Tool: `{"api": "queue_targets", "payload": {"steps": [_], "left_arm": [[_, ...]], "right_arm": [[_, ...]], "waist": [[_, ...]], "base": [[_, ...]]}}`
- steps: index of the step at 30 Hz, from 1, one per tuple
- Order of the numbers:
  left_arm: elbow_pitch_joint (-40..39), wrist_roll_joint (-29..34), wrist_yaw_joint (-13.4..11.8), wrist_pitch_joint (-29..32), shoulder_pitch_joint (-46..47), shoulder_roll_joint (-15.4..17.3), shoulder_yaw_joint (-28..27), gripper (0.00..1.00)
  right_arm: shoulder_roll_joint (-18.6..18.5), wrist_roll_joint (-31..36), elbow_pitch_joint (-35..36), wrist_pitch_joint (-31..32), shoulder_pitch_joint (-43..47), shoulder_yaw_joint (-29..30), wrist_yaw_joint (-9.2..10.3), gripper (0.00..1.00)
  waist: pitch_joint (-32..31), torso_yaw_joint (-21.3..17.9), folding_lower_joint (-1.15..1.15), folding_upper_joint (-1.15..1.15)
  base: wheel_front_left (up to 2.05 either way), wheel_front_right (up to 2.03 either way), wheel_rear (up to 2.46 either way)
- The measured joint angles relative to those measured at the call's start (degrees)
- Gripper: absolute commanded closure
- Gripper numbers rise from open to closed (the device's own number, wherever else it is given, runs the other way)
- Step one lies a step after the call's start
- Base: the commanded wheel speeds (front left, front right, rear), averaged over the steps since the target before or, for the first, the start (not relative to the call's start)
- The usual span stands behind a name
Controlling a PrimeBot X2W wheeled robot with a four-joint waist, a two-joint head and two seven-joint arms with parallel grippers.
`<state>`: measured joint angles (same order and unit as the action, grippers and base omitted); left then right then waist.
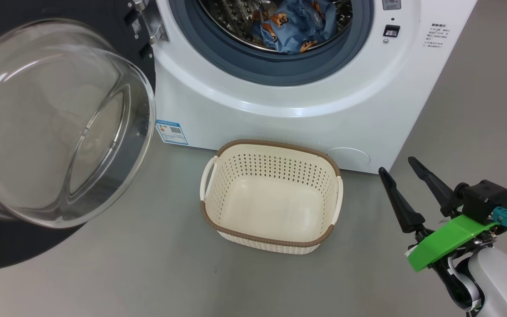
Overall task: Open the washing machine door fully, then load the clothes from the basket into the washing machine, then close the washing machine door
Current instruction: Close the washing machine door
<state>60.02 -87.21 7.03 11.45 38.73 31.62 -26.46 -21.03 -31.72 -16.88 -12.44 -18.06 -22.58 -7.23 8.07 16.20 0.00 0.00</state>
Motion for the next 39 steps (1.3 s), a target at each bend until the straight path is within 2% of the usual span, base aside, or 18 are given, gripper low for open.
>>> {"api": "queue_targets", "payload": {"steps": [9, 17, 22, 34, 39], "left_arm": [[1.35, -1.98, 0.0, 7.93, -0.08, 0.22, 0.0, 1.0], [-1.79, -1.99, 0.0, 16.72, -1.7, 0.23, 2.16, 1.0], [-7.28, -1.97, 0.0, 23.3, -5.38, 0.41, 4.77, 1.0], [-20.72, -2.42, 0.01, 33.94, -14.89, -2.41, 8.69, 1.0], [-25.28, -3.21, 0.0, 36.59, -17.17, -3.32, 9.5, 1.0]], "right_arm": [[-0.16, 0.53, 1.05, 1.18, 0.06, 0.96, 0.0, 0.0], [0.34, 0.53, 1.11, 1.35, 0.9, 1.02, 0.0, 0.0], [0.88, 0.52, 0.75, 1.25, 1.13, 0.94, 0.0, 0.0], [3.39, -0.68, -1.97, -0.82, 3.58, 0.1, 0.0, 0.0], [3.86, -1.07, -2.59, -1.33, 3.63, -0.23, 0.0, 0.0]], "waist": [[0.14, 0.42, 0.0, 0.0], [-0.84, 1.02, 0.0, 0.0], [-2.15, 1.22, -0.01, 0.0], [-6.33, 1.81, -0.01, 0.0], [-7.46, 1.69, -0.01, 0.0]], "base": [[0.0, 0.0, 0.0], [0.0, 0.0, 0.0], [0.0, 0.0, 0.0], [0.0, 0.0, 0.0], [0.0, 0.0, 0.0]]}}
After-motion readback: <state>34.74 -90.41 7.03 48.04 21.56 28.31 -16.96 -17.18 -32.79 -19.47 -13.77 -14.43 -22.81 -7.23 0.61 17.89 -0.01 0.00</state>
